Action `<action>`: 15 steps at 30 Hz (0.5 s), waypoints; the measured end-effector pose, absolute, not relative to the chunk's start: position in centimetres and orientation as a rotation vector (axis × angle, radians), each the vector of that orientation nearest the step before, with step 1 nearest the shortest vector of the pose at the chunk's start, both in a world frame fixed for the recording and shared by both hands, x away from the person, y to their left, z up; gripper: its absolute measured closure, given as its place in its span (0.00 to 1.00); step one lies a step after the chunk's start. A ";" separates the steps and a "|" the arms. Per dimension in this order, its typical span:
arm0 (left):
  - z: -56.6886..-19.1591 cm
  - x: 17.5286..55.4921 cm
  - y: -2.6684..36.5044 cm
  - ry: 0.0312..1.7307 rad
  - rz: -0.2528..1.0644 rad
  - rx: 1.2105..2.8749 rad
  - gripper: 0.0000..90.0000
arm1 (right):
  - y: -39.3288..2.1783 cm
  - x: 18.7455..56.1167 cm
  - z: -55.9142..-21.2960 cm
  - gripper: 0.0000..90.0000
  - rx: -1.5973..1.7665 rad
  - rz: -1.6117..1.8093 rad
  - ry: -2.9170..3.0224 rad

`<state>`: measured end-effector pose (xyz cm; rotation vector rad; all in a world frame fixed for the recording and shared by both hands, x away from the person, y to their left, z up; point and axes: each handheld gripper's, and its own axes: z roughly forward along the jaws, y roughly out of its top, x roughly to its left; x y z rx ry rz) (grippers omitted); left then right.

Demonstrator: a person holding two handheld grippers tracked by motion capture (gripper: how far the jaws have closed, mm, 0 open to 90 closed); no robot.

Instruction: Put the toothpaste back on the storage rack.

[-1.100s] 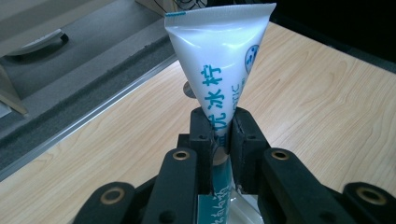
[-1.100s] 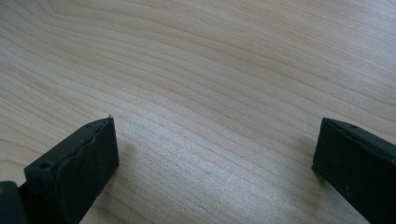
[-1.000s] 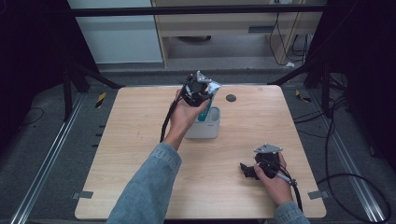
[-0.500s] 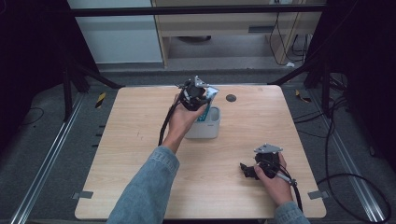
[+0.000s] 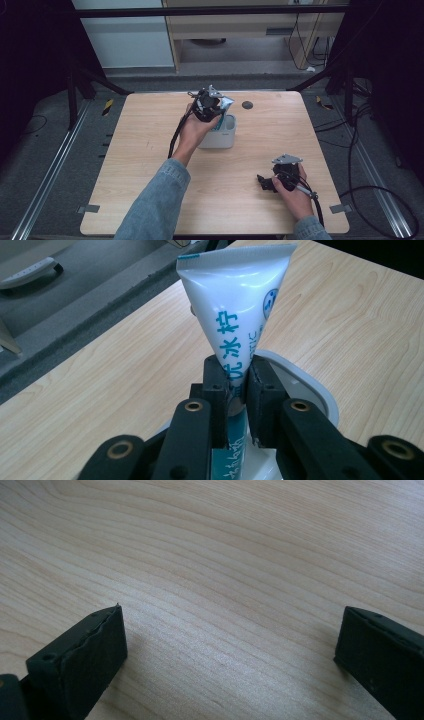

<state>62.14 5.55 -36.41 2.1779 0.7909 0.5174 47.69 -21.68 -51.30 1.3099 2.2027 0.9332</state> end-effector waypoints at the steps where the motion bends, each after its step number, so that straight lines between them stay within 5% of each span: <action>1: -36.7 62.1 5.7 0.797 0.512 2.178 0.89 | -21.7 47.7 -51.3 0.00 1.310 0.933 2.203; 15: -37.3 62.3 6.1 0.817 0.490 2.184 0.89 | -21.7 47.7 -51.3 0.00 1.311 0.933 2.203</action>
